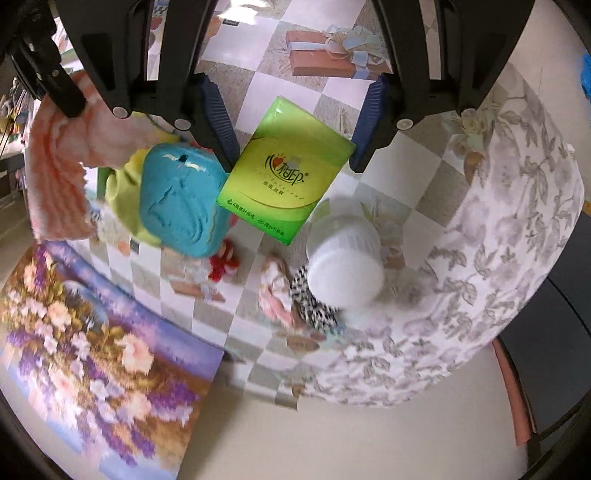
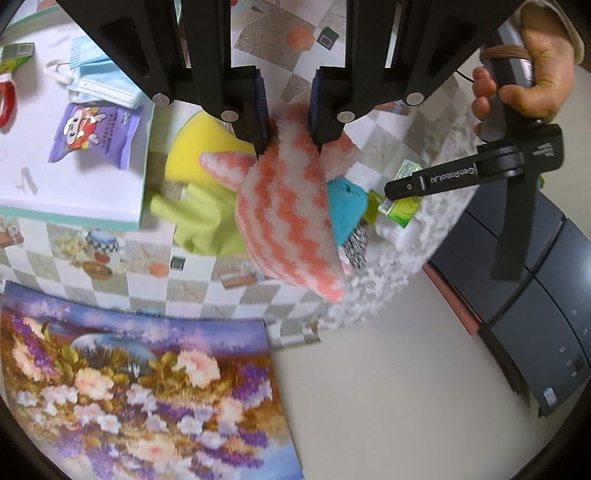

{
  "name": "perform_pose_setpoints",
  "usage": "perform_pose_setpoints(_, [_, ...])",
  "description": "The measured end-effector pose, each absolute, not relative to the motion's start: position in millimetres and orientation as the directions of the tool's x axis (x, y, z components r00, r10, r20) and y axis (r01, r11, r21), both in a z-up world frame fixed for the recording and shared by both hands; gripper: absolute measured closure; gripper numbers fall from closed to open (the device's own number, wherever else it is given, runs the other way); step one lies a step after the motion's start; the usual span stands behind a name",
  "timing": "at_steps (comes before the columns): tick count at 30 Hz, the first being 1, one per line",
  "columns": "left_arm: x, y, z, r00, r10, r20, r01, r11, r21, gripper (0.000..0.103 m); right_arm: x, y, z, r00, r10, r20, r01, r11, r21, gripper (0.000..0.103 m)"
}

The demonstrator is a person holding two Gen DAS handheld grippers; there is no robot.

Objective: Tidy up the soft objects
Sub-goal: 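Carry the tissue packet and striped cloth over the white tray with both tools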

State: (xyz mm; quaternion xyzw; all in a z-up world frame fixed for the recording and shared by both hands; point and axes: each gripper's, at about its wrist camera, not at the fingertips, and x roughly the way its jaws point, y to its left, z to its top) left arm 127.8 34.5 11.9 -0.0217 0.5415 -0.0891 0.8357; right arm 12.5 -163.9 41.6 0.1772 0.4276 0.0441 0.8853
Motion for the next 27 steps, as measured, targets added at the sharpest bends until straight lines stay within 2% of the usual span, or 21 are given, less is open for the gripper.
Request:
perform_pose_setpoints(6, [122, 38, 35, 0.479, -0.173, -0.860, 0.108, 0.985, -0.138, 0.040, 4, -176, 63, 0.686, 0.227, -0.691, 0.076, 0.923, 0.378, 0.083])
perform_pose_setpoints(13, [115, 25, 54, 0.527, -0.179, -0.831, 0.130, 0.983, -0.130, 0.040, 1, -192, 69, 0.700, 0.167, -0.694, 0.131, 0.926, 0.355, 0.083])
perform_pose_setpoints(22, [106, -20, 67, 0.536, -0.210, -0.818, 0.209, 0.971, -0.112, 0.040, -9, -227, 87, 0.726, 0.018, -0.687, 0.262, 0.917, 0.301, 0.083])
perform_pose_setpoints(27, [102, -59, 77, 0.525, -0.243, -0.815, 0.278, 0.955, -0.105, 0.040, -14, -259, 84, 0.691, -0.073, -0.719, 0.375, 0.887, 0.270, 0.083])
